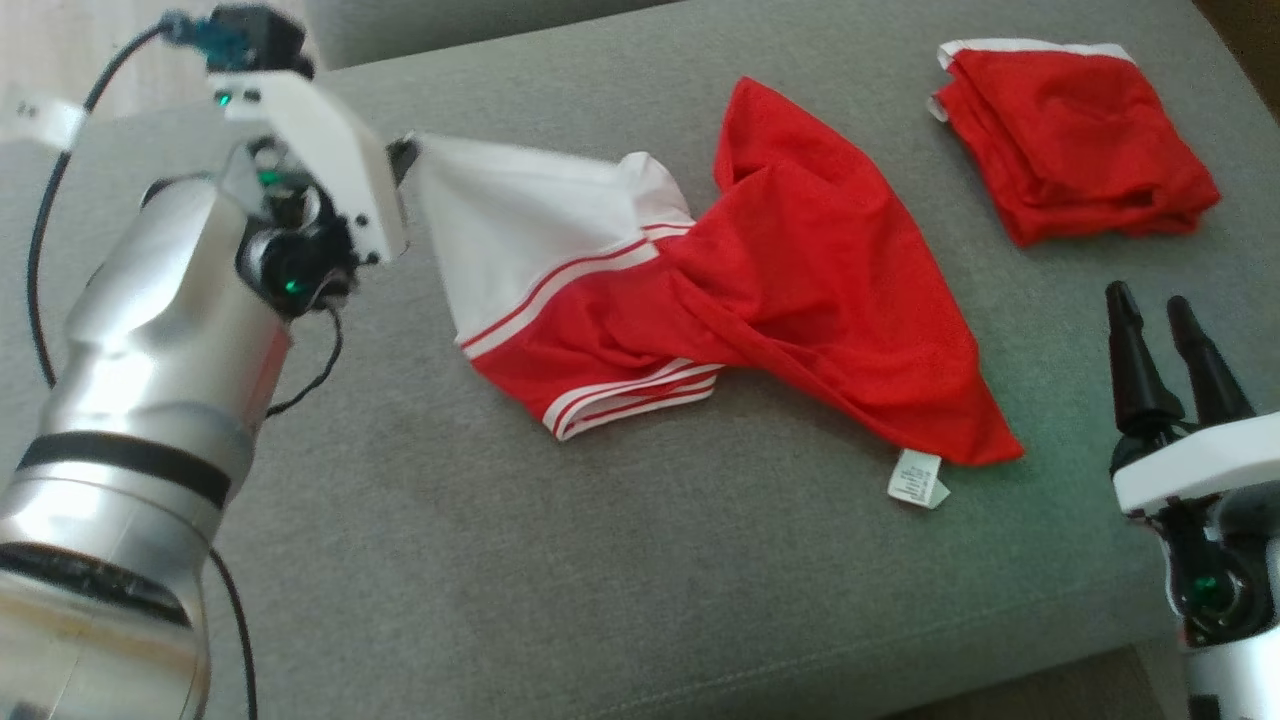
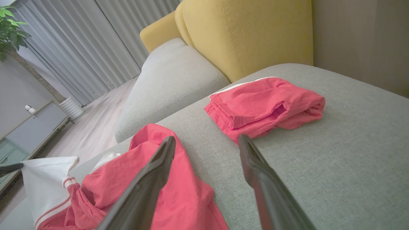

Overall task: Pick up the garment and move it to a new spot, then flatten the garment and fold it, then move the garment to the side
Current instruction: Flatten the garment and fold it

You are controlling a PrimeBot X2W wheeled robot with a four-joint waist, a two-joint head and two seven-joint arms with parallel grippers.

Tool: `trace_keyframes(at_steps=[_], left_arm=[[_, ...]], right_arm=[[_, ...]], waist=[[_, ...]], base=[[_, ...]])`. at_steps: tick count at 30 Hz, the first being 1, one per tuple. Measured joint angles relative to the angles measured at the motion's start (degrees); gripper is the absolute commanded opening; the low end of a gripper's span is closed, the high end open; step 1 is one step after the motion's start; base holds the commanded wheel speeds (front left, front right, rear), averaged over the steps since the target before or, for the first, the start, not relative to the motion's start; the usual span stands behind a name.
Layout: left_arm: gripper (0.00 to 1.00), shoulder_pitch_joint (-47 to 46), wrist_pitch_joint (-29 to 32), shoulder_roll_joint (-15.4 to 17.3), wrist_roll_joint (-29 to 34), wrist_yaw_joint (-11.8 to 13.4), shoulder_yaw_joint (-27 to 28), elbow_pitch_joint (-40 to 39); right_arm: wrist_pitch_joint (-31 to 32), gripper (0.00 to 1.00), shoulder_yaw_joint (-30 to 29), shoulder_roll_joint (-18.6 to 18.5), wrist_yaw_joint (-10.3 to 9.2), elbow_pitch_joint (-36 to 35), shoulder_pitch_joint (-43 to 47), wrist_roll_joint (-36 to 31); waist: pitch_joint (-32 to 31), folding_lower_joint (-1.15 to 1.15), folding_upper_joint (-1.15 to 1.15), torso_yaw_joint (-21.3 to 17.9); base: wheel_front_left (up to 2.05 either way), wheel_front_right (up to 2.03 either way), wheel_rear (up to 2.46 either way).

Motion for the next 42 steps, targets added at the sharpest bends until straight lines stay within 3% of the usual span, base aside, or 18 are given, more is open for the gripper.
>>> trace_keyframes(at_steps=[3, 6, 10, 11, 16, 19, 26, 32, 33, 35, 42], left_arm=[[0.00, -0.04, 1.69, 0.45, -0.34, -0.62, -2.65, -5.12], [0.00, 1.13, 6.13, 3.20, -4.21, -0.62, -8.73, -18.82], [0.00, 5.65, 13.96, 10.92, -12.73, -1.02, -16.72, -39.08], [0.00, 5.65, 13.96, 10.92, -12.73, -1.02, -16.72, -39.08], [0.00, 12.12, 20.53, 22.51, -18.30, -0.98, -23.62, -54.62], [0.00, 13.27, 20.72, 24.80, -20.48, -0.98, -26.30, -60.68], [0.00, 13.93, 21.32, 26.47, -18.40, -0.98, -35.56, -62.07], [0.00, 15.47, 19.57, 24.13, -15.86, -0.98, -37.31, -57.36], [0.04, 16.02, 19.54, 23.64, -16.00, -0.98, -37.31, -56.24], [1.00, 16.88, 19.29, 23.25, -16.22, -0.98, -37.39, -54.52], [1.00, 14.31, 14.23, 23.69, -20.24, -0.98, -36.71, -51.99]], right_arm=[[0.10, 1.00, -0.55, -0.40, 0.00, -0.08, 0.06, -0.52], [0.62, 1.00, -1.20, -0.41, 0.00, -0.51, 0.24, -0.98], [1.78, 1.00, -2.12, -0.47, 0.00, -1.58, 0.71, -1.59], [1.78, 1.00, -2.12, -0.47, 0.00, -1.58, 0.71, -1.59], [3.03, 1.00, -3.28, -0.55, 0.00, -2.21, 2.59, -2.12], [3.58, 1.00, -3.41, -0.57, 0.00, -2.61, 2.55, -2.14], [4.97, 1.00, -2.97, -0.62, 0.00, -2.75, 2.52, -2.44], [5.44, 1.00, -2.16, -0.70, 0.00, -1.67, 2.47, -2.44], [5.65, 1.00, -2.02, -0.71, 0.00, -1.46, 2.47, -2.44], [5.65, 1.00, -1.81, -0.73, 0.00, -1.16, 2.47, -2.43], [5.30, 1.00, -1.33, -0.70, 0.00, -0.83, 2.48, -2.41]], waist=[[-0.59, 0.00, 0.00, 1.11], [-1.28, 0.00, 0.00, 2.33], [-2.03, 0.00, 0.00, 4.11], [-2.03, 0.00, 0.00, 4.11], [-2.31, 0.00, 0.00, 6.40], [-2.16, 0.00, 0.00, 7.46], [-1.47, 0.00, 0.00, 8.26], [-0.96, 0.00, 0.00, 7.76], [-1.00, 0.00, 0.00, 7.68], [-1.17, 0.00, 0.00, 7.55], [-2.74, 0.00, 0.00, 7.00]], base=[[0.00, 0.00, 0.00], [0.00, 0.00, 0.00], [0.00, 0.00, 0.00], [0.00, 0.00, 0.00], [0.00, 0.00, 0.00], [0.00, 0.00, 0.00], [0.00, 0.00, 0.00], [0.00, 0.00, 0.00], [0.00, 0.00, 0.00], [0.00, 0.00, 0.00], [0.00, 0.00, 0.00]])
